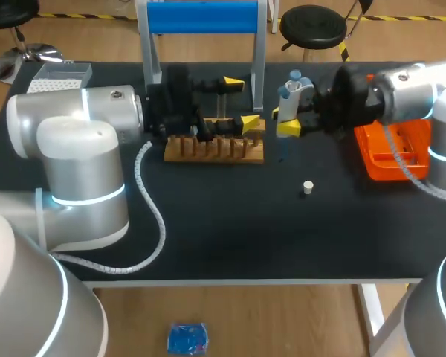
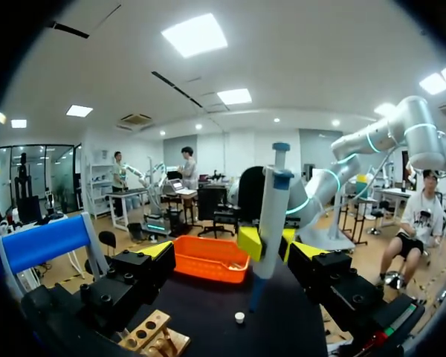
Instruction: Invert the test tube, pick up the pipette, mount the tip to pipette, aspirate from beaker and dispense into the tube, eject the tip, return the pipette, and cap with the stopper.
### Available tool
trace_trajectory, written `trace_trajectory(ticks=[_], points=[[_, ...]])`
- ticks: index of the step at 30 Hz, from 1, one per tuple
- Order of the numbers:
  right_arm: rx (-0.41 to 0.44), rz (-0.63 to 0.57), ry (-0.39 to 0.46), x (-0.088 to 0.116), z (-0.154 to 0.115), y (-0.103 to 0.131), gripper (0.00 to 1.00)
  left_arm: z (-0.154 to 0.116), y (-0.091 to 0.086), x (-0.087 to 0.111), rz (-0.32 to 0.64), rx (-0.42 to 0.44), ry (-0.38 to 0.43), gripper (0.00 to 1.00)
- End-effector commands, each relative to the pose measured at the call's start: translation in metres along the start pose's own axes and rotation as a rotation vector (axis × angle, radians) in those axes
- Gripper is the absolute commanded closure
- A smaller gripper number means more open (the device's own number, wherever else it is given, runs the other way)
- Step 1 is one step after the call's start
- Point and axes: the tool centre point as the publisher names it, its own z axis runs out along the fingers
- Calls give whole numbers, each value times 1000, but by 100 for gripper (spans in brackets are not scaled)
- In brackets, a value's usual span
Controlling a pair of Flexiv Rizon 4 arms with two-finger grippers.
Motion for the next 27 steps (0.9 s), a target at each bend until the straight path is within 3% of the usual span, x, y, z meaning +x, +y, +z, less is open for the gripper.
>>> trace_trajectory(ticks=[1,27], points=[[-28,10,-8,-5,9,-8,100,-2,0,6,-1,42,-9,0],[-46,50,-6,-24,47,-6,100,0,-9,10,-18,-1,-9,0]])
